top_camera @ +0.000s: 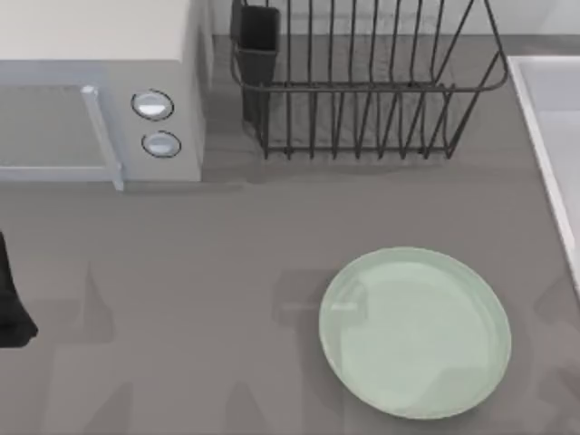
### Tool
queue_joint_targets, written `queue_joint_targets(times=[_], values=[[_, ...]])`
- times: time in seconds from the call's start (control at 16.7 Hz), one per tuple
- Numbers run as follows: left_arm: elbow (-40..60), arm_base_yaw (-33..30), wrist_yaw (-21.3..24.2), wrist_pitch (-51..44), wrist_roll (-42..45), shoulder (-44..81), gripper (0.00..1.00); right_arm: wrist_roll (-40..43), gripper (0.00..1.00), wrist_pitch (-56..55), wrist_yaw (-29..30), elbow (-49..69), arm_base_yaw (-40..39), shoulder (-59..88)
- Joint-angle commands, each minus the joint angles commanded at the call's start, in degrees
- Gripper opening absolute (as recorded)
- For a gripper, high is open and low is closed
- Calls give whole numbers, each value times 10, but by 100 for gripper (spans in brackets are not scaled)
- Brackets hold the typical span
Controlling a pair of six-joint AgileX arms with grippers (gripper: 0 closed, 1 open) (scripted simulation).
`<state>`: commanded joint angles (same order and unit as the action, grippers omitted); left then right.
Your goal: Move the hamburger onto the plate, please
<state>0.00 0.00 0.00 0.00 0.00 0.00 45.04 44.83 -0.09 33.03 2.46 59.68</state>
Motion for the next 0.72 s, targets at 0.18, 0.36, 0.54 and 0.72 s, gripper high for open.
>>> queue_joint_targets(times=[0.18,0.36,0.54,0.72], values=[[0,0,0,0,0,0,100,74,100,72,0,56,4,99],[0,0,0,0,0,0,100,118,100,114,-1,91,6,154],[0,0,0,0,0,0,100,126,100,121,-1,97,7,165],[0,0,0,0,0,0,100,126,100,120,-1,95,4,163]])
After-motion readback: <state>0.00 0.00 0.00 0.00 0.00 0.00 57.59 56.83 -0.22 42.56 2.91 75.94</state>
